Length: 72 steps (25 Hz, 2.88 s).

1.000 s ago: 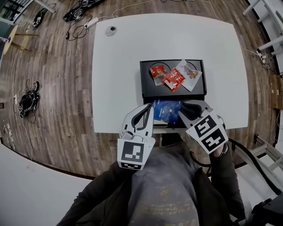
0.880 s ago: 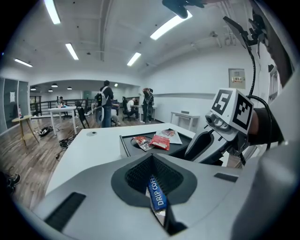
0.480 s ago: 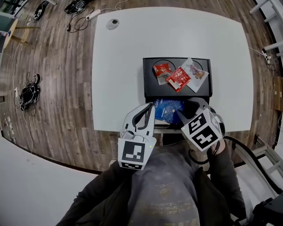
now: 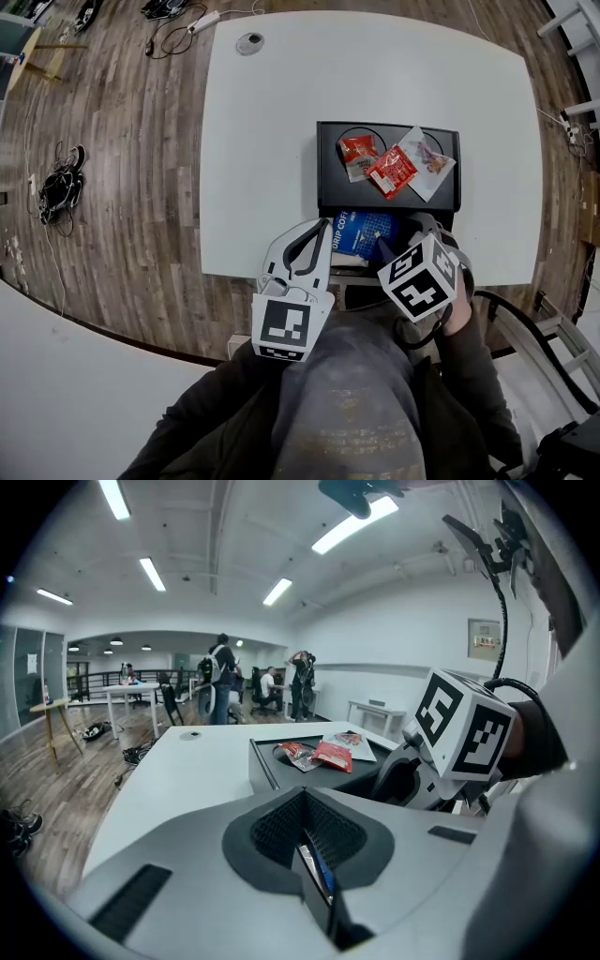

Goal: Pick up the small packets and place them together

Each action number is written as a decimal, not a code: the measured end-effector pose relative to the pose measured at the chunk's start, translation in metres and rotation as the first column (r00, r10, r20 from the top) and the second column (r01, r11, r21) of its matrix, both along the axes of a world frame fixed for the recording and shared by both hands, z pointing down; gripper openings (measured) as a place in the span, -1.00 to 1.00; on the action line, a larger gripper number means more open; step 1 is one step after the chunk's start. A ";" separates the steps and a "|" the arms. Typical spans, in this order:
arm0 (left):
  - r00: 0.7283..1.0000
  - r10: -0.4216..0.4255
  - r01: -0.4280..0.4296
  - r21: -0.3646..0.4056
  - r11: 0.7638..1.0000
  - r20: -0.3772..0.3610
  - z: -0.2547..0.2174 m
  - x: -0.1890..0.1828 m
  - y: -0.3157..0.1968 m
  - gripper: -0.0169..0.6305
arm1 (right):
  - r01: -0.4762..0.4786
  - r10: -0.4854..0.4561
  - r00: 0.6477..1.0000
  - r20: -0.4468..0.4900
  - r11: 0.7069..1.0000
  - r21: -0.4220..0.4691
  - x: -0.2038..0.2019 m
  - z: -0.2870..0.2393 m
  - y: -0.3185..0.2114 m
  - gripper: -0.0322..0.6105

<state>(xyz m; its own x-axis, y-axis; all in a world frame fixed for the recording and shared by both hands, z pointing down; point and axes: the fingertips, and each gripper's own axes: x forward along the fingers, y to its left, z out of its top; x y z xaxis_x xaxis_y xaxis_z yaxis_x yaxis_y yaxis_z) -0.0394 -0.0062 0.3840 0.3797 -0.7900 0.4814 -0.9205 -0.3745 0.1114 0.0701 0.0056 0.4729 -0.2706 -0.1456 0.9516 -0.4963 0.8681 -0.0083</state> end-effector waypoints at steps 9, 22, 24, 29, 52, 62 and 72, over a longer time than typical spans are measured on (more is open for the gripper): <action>1.000 0.005 -0.006 -0.011 1.000 -0.017 0.006 -0.007 -0.005 -0.94 | 0.022 -0.017 0.995 0.096 0.998 -0.051 -0.014 0.005 0.004 -0.43; 1.000 0.015 -0.015 -0.011 1.000 -0.027 0.006 -0.015 -0.008 -0.94 | -0.075 0.077 0.993 0.085 0.997 -0.032 -0.002 -0.006 0.003 -0.82; 0.999 0.020 -0.020 -0.009 1.000 -0.029 0.006 -0.013 -0.009 -0.94 | -0.144 0.152 0.981 0.122 0.987 -0.074 -0.003 -0.008 0.001 -0.58; 0.999 0.018 -0.018 -0.008 1.000 -0.031 0.006 -0.015 -0.011 -0.94 | -0.228 0.237 0.965 0.116 0.970 -0.089 -0.001 -0.006 -0.009 -0.40; 0.995 0.084 -0.082 -0.041 0.996 0.047 0.018 -0.019 -0.005 -0.94 | -0.203 0.225 0.962 0.152 0.968 -0.149 -0.023 0.000 -0.003 -0.55; 0.995 0.091 -0.090 -0.029 0.995 0.041 0.018 -0.014 -0.007 -0.94 | -0.279 0.299 0.946 0.123 0.948 -0.154 -0.008 0.001 -0.009 -0.55; 0.995 0.091 -0.090 -0.022 0.996 0.035 0.015 -0.014 -0.008 -0.94 | -0.340 0.359 0.929 0.093 0.924 -0.175 0.000 0.006 -0.013 -0.43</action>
<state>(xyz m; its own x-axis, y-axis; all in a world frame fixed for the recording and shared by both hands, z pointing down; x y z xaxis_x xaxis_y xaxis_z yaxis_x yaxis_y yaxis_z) -0.0539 -0.0145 0.3989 0.4315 -0.7430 0.5116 -0.8864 -0.4545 0.0875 0.0705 -0.0075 0.4791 -0.3432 -0.1071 0.9331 -0.7545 0.6232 -0.2060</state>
